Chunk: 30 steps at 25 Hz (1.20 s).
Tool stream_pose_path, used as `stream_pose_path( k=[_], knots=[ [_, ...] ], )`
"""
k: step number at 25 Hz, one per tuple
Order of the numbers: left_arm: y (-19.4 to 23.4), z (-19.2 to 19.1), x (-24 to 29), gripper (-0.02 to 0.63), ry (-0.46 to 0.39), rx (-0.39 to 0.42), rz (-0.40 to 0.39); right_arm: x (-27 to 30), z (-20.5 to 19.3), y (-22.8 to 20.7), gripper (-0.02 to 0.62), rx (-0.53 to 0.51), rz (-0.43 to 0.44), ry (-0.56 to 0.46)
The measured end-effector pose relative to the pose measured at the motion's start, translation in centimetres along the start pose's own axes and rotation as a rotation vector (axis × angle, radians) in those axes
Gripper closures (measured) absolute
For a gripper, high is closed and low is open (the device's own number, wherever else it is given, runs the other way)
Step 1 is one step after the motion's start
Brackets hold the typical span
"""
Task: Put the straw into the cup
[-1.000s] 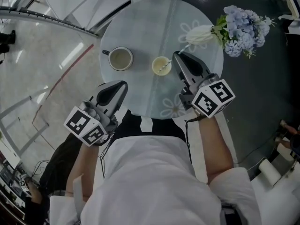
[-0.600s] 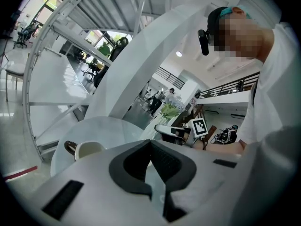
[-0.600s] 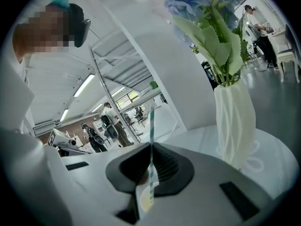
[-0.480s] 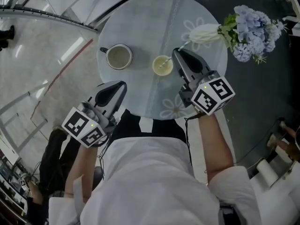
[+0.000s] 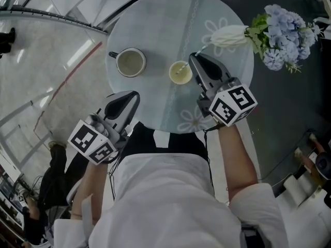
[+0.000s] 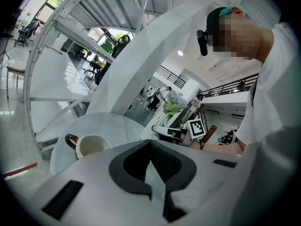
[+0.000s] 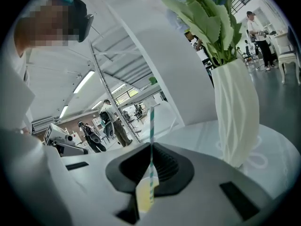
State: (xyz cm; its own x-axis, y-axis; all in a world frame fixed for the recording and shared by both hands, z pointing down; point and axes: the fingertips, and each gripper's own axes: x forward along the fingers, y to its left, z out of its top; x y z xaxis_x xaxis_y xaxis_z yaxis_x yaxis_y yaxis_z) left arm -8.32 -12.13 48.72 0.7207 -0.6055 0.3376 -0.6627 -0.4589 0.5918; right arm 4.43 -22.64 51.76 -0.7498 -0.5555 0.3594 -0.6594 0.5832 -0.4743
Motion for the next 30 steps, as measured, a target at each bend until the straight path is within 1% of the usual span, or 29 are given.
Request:
stream_pose_path(
  k=[8,14,30],
  knots=[
    [0.4,-0.6,0.0,0.584,0.005,-0.006,0.004,0.6,-0.9,-0.2,0.563,-0.013,-0.004,0.008],
    [0.3,-0.7,0.1,0.584,0.007,-0.004,0.003,0.7,-1.7,-0.2,0.563,-0.053,-0.011,0.021],
    [-1.0,-0.3,0.3,0.584,0.010,0.012,-0.006,0.4,-2.7,-0.8,0.561,-0.082,-0.049,0.037]
  ],
)
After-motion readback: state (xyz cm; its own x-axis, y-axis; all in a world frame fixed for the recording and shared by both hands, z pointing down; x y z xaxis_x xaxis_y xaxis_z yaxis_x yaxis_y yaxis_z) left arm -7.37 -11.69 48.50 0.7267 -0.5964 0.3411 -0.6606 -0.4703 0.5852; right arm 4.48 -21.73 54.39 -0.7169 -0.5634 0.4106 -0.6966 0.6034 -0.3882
